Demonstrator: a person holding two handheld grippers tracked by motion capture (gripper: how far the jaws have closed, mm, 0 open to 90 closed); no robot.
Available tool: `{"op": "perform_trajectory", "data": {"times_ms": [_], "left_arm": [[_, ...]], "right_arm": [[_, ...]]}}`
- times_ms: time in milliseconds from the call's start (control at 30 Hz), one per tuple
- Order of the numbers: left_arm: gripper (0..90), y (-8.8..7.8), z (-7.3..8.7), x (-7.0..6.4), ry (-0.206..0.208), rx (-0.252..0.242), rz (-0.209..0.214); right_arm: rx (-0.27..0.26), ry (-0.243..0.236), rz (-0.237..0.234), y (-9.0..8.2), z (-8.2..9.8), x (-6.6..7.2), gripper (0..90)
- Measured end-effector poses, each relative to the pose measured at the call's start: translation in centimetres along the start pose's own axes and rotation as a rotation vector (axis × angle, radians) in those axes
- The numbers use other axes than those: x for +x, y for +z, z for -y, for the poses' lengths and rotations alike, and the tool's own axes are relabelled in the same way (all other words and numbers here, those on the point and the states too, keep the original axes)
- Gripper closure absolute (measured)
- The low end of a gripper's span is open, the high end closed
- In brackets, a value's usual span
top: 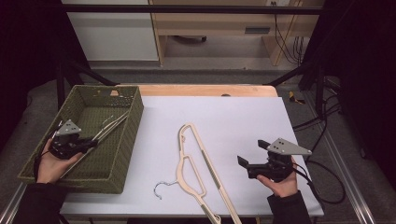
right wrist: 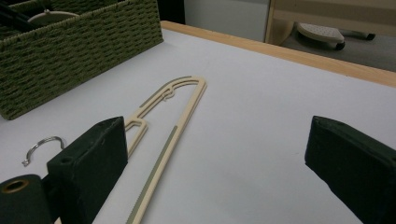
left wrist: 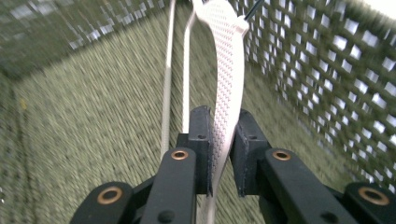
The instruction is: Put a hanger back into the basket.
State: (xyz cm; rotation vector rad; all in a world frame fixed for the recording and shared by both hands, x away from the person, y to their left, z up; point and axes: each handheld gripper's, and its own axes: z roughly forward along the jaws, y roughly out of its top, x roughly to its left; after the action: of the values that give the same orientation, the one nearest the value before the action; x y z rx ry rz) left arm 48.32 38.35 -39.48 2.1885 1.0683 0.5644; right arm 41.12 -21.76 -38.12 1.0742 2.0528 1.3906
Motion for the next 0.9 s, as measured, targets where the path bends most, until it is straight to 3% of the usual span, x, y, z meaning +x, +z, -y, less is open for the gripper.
{"op": "perform_trajectory", "data": {"times_ms": [167, 467, 533, 733, 900], "left_arm": [[75.6, 0.4, -0.1, -0.1, 0.003, 0.048, 0.046], [73.7, 0.8, -0.1, -0.5, 0.028, 0.073, 0.051], [71.9, 1.1, -0.1, -0.7, 0.037, 0.107, 0.055], [71.2, 1.2, -0.2, -0.9, 0.040, 0.105, 0.050], [64.5, 0.7, -0.6, -1.0, 0.050, 0.077, 0.046]], "right_arm": [[0.006, -0.009, -0.005, 0.1, 0.0, 0.0, 6.4], [0.007, -0.003, -0.005, 0.2, 0.1, 0.1, 6.5], [0.009, -0.004, -0.007, 0.2, 0.1, 0.2, 6.5], [0.010, -0.006, -0.009, 0.3, 0.1, 0.2, 6.6], [0.008, -0.010, -0.013, 0.4, 0.0, 0.4, 6.6]]}}
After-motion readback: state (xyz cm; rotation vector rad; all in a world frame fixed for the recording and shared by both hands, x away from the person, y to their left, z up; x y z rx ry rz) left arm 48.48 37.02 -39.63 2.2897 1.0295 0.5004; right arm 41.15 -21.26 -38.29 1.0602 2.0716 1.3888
